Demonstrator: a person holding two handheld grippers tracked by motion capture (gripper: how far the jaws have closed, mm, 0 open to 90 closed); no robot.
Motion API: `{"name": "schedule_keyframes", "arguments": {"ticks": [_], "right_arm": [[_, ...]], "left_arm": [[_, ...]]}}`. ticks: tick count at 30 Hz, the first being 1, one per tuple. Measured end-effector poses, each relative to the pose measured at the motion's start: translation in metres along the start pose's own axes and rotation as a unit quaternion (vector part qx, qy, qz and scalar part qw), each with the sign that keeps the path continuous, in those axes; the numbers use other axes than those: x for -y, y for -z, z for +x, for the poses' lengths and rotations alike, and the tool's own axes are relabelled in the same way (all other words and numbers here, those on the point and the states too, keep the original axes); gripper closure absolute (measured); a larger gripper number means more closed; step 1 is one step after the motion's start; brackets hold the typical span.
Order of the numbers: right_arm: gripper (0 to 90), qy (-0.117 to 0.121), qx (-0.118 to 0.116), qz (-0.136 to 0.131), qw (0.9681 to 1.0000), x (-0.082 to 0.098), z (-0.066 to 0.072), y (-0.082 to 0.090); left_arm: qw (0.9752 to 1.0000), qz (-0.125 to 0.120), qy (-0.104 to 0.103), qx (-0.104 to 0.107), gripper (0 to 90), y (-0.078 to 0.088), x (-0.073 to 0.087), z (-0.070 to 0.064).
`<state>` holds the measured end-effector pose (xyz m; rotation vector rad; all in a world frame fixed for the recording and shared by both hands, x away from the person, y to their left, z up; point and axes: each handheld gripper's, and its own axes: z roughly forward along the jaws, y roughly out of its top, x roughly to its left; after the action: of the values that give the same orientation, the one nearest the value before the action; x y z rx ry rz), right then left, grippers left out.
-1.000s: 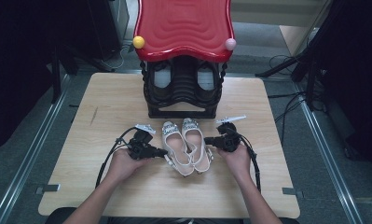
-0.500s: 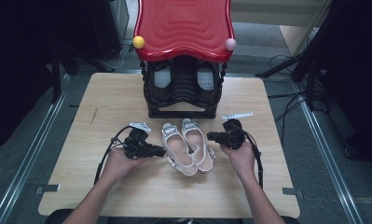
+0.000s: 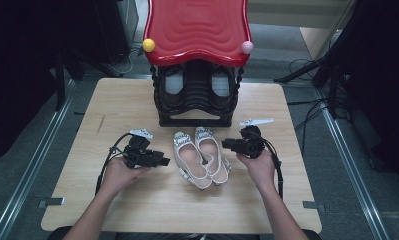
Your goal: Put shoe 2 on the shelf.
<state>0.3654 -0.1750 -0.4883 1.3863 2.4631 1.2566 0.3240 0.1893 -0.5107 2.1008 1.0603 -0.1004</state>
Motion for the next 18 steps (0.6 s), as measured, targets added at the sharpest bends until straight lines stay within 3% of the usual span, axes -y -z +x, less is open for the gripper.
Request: {"name": "schedule_keyframes", "arguments": {"ticks": [8, 18], "right_arm": [[75.0, 0.005, -0.005, -0.004, 1.0, -0.004, 0.007, 0.0], [73.8, 0.031, -0.015, 0.011, 0.9994, -0.011, 0.032, -0.009]], "left_arm": [[1.0, -0.003, 0.001, -0.007, 50.3, 0.004, 0.001, 0.003], [0.9998, -0.007, 0.006, -0.018, 47.9, 0.011, 0.006, 0.006]]}}
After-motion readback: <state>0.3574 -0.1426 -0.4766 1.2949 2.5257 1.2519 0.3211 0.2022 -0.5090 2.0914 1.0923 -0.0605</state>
